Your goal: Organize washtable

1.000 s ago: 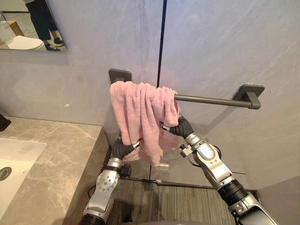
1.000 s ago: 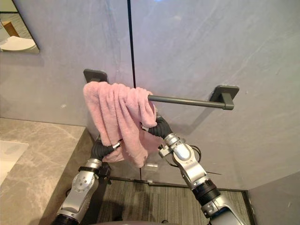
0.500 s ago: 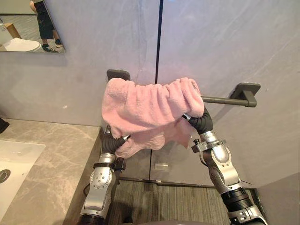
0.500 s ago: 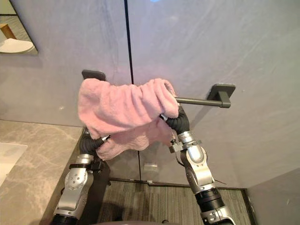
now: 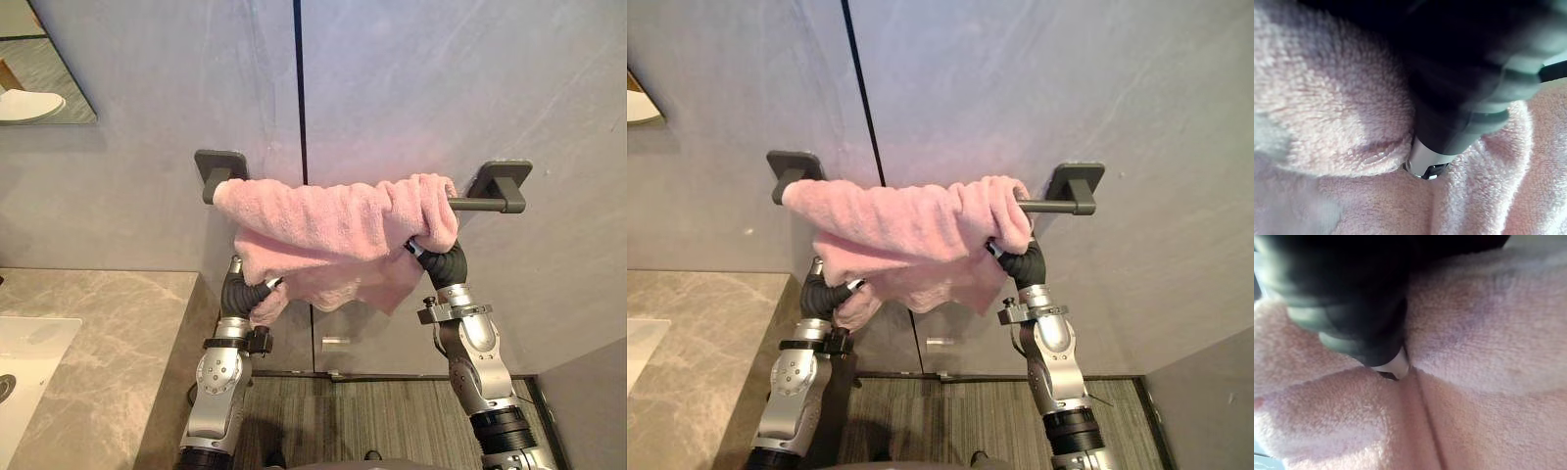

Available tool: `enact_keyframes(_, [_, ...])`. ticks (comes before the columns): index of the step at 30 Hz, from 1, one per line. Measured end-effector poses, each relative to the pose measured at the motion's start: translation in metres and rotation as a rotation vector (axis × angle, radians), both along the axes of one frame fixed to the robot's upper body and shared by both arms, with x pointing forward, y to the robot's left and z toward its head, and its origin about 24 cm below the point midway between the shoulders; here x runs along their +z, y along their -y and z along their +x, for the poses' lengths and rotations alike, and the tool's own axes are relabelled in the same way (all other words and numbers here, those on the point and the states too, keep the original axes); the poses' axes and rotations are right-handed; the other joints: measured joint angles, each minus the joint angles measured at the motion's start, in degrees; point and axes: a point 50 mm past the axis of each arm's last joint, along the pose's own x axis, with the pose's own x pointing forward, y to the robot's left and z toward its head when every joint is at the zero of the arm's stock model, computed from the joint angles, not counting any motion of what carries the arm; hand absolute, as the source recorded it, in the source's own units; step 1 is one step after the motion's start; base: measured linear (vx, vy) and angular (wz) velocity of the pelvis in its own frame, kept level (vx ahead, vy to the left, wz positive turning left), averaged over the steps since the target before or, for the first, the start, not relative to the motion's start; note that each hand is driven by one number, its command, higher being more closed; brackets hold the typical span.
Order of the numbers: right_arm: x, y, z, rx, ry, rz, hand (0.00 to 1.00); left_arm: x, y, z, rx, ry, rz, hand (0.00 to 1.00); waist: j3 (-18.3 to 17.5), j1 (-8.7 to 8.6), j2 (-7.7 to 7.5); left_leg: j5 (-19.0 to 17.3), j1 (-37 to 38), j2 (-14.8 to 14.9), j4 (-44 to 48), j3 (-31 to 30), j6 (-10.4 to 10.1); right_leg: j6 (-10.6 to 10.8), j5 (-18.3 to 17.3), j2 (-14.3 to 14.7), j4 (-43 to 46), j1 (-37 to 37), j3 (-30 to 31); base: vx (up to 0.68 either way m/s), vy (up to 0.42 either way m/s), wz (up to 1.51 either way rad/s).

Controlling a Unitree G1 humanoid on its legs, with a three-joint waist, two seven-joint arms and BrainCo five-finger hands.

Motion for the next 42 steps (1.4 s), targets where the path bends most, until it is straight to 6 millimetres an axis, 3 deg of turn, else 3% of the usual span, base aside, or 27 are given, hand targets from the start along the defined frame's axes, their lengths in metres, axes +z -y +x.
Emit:
enact_keyframes(5, [-0.018, 0.003, -0.001, -0.023, -0.074, 0.016, 1.00, -0.004, 0.001, 0.001, -0.011, -0.017, 0.004, 1.00, 0.10, 0.01, 0.22, -0.13, 0.02, -0.01, 0.00, 0.13, 0.01, 0.03, -0.03, -0.04, -0.02, -0.02, 0.16, 0.00, 0.000, 0.00])
enact_keyframes(8, [-0.029, 0.002, -0.002, -0.029, -0.124, 0.026, 1.00, -0.019, 0.001, 0.001, -0.016, -0.085, 0.007, 1.00, 0.19, 0.01, 0.37, -0.17, 0.00, 0.00, 0.00, 0.13, 0.01, 0.10, -0.10, -0.04, -0.01, -0.05, 0.18, 0.00, 0.000, 0.00])
enact_keyframes(23, [-0.045, -0.004, -0.002, -0.040, -0.179, 0.013, 1.00, -0.049, 0.000, -0.002, 0.005, -0.222, -0.031, 1.00, 0.07, 0.04, 0.41, -0.20, 0.47, -0.09, -0.02, 0.04, 0.05, 0.19, -0.21, -0.10, 0.51, 0.16, 0.09, 0.00, 0.000, 0.00])
enact_keyframes(36, [-0.051, -0.004, -0.002, -0.056, -0.189, -0.076, 1.00, -0.058, 0.000, -0.004, 0.009, -0.259, -0.028, 1.00, -0.43, -0.04, 0.17, -0.21, 0.41, -0.14, -0.13, -0.39, 0.03, 0.16, -0.17, -0.12, -0.43, 0.42, -0.51, 0.00, 0.000, 0.01])
enact_keyframes(37, [-0.052, -0.004, -0.002, -0.059, -0.192, -0.077, 0.00, -0.058, 0.000, -0.004, 0.009, -0.260, -0.028, 0.00, -0.44, -0.06, 0.17, -0.21, 0.51, -0.14, -0.13, -0.42, 0.03, 0.15, -0.16, -0.12, -0.53, 0.60, -0.57, 0.00, -0.001, 0.04])
enact_keyframes(42, [-0.070, 0.009, -0.005, -0.145, -0.288, -0.080, 0.00, -0.061, -0.006, -0.006, 0.026, -0.279, -0.018, 0.00, -0.51, -0.01, 0.00, -0.21, 0.52, -0.07, -0.17, -0.58, 0.02, -0.10, 0.29, -0.04, -1.39, 1.10, -0.82, -0.01, -0.002, 0.02])
